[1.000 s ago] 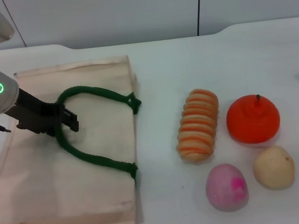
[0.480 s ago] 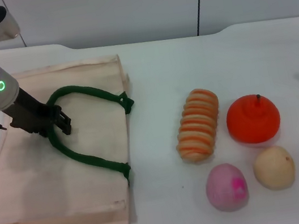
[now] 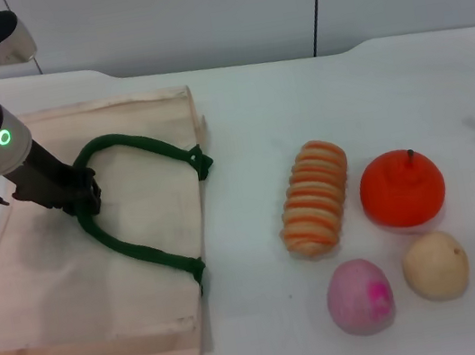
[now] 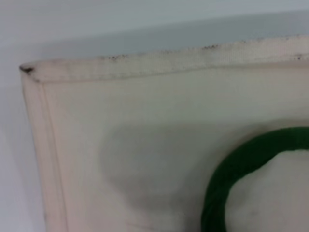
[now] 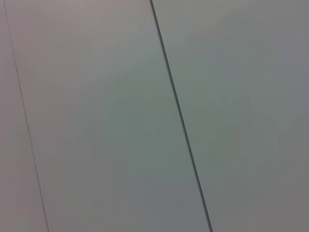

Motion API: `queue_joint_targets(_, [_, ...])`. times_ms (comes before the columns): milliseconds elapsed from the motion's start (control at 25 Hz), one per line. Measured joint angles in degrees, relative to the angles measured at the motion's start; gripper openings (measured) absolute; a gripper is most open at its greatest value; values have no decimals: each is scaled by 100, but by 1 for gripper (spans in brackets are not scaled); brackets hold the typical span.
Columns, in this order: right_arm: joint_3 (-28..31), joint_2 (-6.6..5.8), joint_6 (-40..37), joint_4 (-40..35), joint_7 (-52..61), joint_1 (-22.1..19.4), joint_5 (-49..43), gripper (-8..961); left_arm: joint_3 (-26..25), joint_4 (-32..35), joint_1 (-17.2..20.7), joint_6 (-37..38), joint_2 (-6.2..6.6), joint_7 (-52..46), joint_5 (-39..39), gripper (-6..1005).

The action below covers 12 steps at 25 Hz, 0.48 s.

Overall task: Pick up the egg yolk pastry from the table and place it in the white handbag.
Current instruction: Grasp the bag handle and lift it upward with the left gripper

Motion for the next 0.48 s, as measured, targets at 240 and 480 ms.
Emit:
queue_joint_targets(240, [0, 8, 8, 5, 4, 14, 5, 839, 1, 8, -8, -125, 0, -11, 42, 302])
queue_joint_targets(480, [0, 10, 14, 8, 5, 15, 9, 838, 1, 23, -13, -230, -23, 47, 47, 216])
